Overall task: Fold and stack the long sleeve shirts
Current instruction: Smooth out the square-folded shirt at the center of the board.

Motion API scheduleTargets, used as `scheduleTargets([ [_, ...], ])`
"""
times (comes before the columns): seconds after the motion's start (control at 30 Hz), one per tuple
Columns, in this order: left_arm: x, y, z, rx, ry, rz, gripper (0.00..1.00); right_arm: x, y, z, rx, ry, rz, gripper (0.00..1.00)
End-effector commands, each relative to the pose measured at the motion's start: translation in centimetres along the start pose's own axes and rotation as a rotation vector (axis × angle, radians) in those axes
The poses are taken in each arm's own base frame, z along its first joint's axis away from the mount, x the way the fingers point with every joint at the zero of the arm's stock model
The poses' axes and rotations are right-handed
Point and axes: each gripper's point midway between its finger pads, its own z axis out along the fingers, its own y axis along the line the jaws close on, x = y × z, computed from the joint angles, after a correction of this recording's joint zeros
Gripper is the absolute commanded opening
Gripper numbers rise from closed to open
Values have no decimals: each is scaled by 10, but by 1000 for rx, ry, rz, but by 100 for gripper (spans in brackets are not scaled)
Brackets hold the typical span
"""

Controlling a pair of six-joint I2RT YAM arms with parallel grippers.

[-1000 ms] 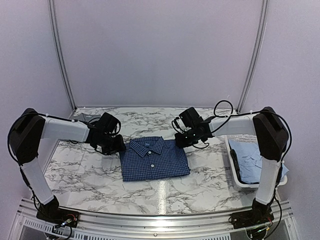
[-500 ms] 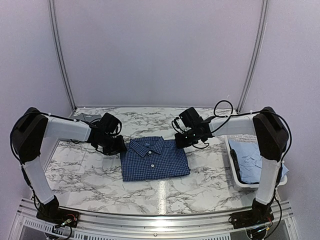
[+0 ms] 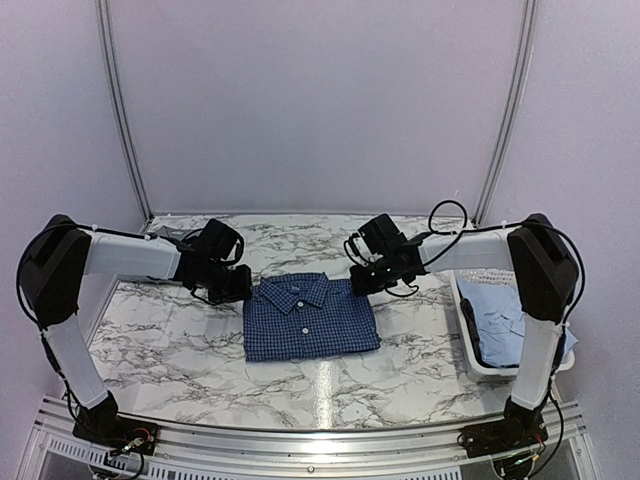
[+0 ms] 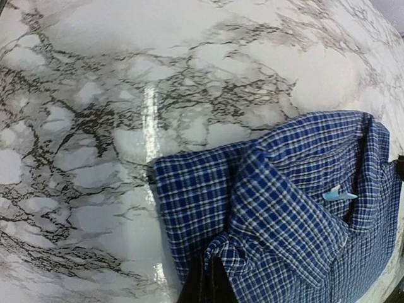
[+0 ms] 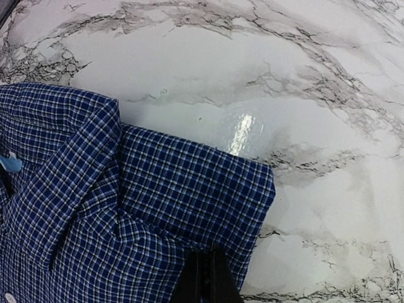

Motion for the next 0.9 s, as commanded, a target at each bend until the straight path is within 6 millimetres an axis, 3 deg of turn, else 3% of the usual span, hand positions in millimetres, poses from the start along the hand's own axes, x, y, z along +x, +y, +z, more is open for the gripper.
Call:
scheduleTargets([
  [0.0, -17, -42, -25, 128, -59, 112, 0, -29, 5, -34, 6, -109, 15, 0],
  [0.2, -31, -56, -34, 185, -125, 158, 0, -24, -8, -49, 56, -147, 57, 0],
  [0.47, -24, -17, 25, 105, -17, 64, 0, -1, -22, -18, 62, -62, 80, 0],
  [0.67, -22, 3, 35, 41, -10, 13, 0, 13, -37, 3, 85, -4, 92, 2],
  [0.77, -20, 6, 39, 39, 4, 13, 2, 14, -38, 2, 91, 9, 87, 10],
  [0.87, -23, 3, 36, 49, -2, 24, 8, 2, -38, -13, 105, -24, 78, 30],
])
